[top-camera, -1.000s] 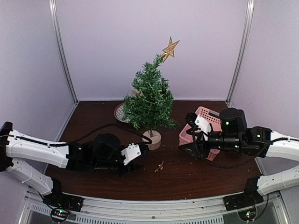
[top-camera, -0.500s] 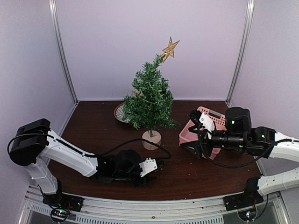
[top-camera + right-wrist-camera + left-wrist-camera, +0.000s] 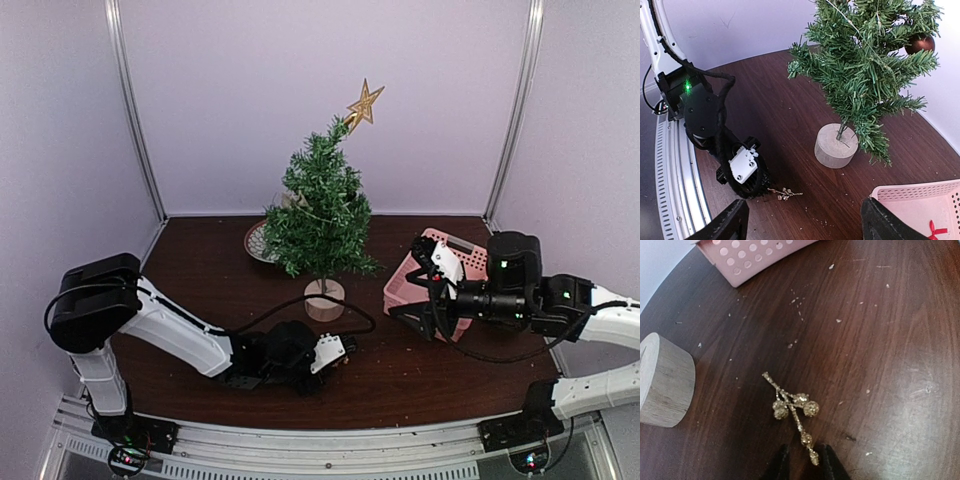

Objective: Decorate the small christmas tree

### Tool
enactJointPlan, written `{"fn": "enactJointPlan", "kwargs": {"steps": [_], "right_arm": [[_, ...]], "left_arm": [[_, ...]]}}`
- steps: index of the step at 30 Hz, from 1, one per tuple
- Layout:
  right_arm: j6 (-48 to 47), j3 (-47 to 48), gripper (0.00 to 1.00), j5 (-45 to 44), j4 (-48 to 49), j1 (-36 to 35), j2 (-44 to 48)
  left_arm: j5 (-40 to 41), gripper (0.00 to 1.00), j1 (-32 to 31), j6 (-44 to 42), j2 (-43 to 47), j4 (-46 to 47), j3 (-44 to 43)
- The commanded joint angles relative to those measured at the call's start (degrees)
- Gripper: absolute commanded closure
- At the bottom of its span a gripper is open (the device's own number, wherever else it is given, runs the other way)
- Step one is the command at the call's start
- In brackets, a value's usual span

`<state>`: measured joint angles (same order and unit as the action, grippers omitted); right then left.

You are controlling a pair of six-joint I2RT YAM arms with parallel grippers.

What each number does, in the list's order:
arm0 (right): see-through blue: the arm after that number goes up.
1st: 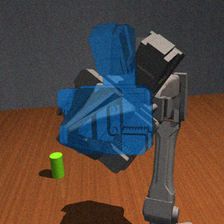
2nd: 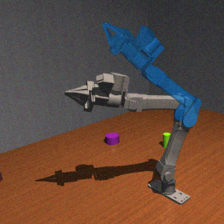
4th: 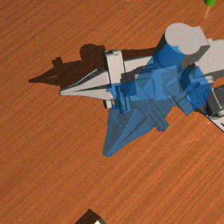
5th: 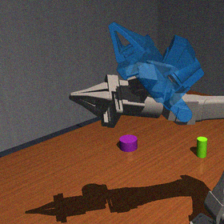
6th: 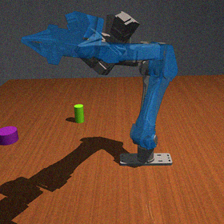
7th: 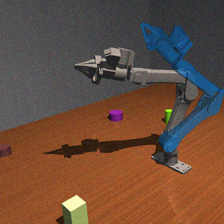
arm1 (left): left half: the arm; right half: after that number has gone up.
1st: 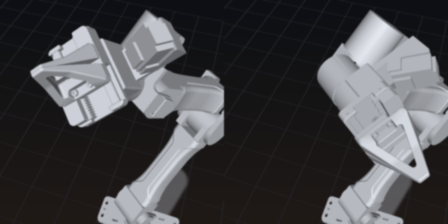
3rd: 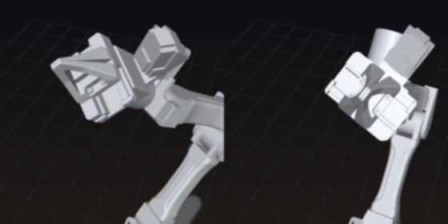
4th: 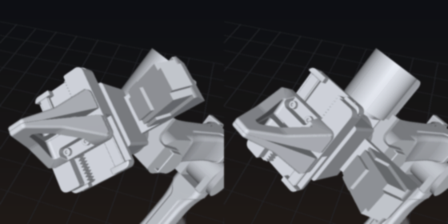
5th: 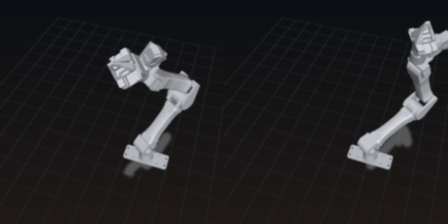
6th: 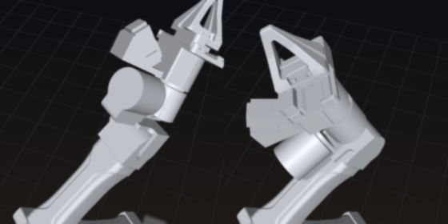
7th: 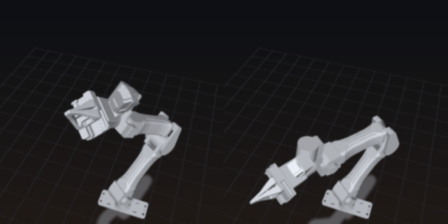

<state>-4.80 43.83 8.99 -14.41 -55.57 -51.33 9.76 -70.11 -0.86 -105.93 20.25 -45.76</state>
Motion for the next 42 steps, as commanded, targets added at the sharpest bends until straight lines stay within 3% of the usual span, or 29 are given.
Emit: {"fn": "enactJointPlan", "kwargs": {"steps": [1,9,14,21,26,37,42], "right_arm": [[-1.1,-1.1,0.2,-0.6,2.0,0.2,1.3],[-2.1,-2.6,0.24,-0.3,4.0,0.2,2.5],[-2.2,-2.6,0.25,-0.1,3.9,0.2,2.6],[-1.6,-2.7,0.25,-1.0,4.9,0.2,3.4],[-1.3,-3.0,0.25,-1.2,5.6,0.2,3.9],[-1.3,-2.8,0.25,-1.5,5.6,0.2,3.5],[-1.4,-2.6,0.24,-1.6,5.8,0.2,3.3]], "left_arm": [[0.4,0.8,0.9,0.7,-1.2,3.0,-1.4],[-2.8,0.99,1.2,2.9,2.8,1.2,-0.9],[-3.1,1.0,1.2,7.5,11.0,-7.9,-1.1],[0.1,1.0,0.4,21.7,28.6,-23.1,-1.1],[4.5,1.0,-0.6,30.3,37.8,-23.6,1.4],[13.7,1.0,-0.8,46.9,36.2,-31.4,-11.6],[16.2,1.0,-0.8,57.7,28.4,-43.5,-23.4]]}}
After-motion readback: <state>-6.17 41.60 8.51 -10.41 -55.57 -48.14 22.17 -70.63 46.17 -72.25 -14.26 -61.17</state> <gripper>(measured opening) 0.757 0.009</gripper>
